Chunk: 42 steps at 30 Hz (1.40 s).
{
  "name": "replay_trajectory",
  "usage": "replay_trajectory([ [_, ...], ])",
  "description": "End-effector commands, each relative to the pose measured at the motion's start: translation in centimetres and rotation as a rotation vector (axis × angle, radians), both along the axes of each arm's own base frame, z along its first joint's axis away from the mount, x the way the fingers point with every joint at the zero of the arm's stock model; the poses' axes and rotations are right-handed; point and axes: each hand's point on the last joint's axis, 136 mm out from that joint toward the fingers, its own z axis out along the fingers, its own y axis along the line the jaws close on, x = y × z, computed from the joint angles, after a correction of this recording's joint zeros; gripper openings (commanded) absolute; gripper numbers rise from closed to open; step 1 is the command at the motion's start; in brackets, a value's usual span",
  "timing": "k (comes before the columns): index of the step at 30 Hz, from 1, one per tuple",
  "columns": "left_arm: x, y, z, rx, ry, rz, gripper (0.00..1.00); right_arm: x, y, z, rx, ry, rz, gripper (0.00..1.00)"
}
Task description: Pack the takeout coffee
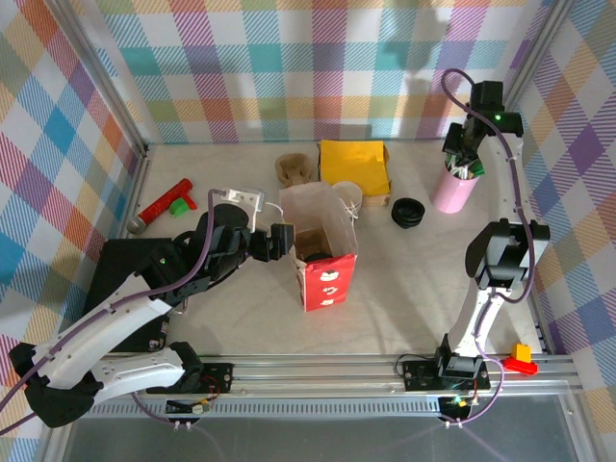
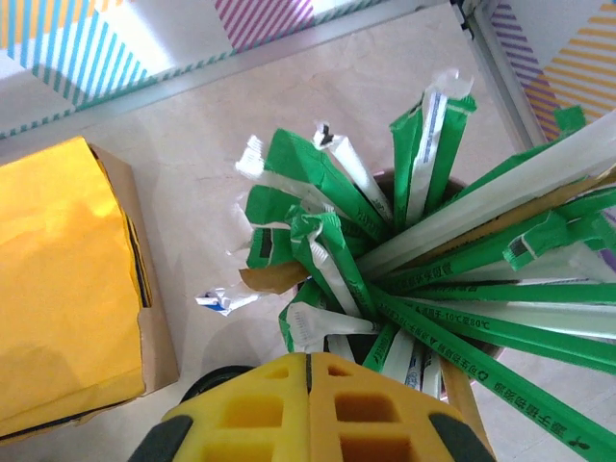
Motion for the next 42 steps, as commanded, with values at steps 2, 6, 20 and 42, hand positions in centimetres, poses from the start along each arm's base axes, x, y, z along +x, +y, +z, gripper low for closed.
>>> replay_trajectory([
  [2, -0.2, 0.7, 0.1, 0.0, -0.006, 0.005, 0.85, -1.0, -0.5, 2.5, -0.021, -0.02, -0.001, 0.0],
  [6, -0.1, 0.9, 0.4, 0.006, -0.014, 0.011, 0.85, -2.5, -0.2, 5.4, -0.016, -0.062, 0.004, 0.0],
  [20, -0.3, 1.6, 1.7, 0.0, -0.041, 0.026, 0.85, -13.4, 7.2, 17.7, 0.196, -0.291, 0.192, 0.0],
  [42, -1.1, 3.1, 2.0, -0.033, -0.038, 0.065, 0.84, -27.3, 24.5, 22.5, 0.612, -0.211, 0.783, 0.0],
])
